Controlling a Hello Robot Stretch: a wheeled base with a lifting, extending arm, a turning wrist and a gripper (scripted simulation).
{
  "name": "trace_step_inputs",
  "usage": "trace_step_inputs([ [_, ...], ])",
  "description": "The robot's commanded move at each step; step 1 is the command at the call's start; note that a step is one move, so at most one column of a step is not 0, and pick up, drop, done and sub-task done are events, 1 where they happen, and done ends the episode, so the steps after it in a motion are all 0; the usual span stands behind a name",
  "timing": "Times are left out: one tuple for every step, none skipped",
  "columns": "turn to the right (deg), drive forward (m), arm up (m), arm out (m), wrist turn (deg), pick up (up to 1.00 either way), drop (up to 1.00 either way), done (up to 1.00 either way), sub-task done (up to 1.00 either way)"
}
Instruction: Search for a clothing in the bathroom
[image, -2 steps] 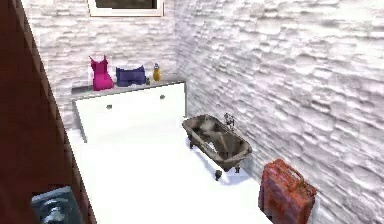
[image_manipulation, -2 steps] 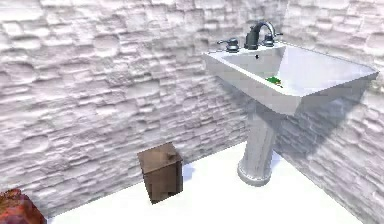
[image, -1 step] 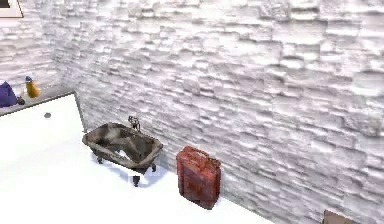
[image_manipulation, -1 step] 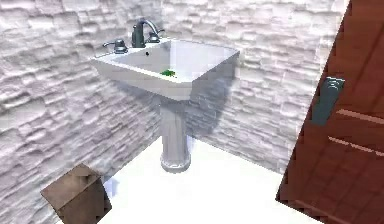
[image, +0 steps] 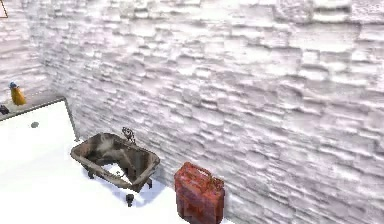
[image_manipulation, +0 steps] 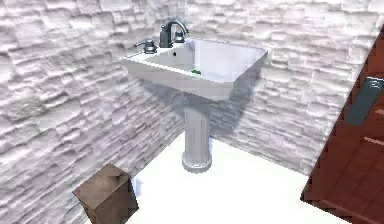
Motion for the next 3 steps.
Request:
trace_step_inputs([
  [6.0,0.0,0.0,0.0,0.0,0.0,0.0,0.0,0.0],
  [0.0,0.3,0.0,0.0,0.0,0.0,0.0,0.0,0.0],
  [-45.0,0.0,0.0,0.0,0.0,0.0,0.0,0.0,0.0],
])
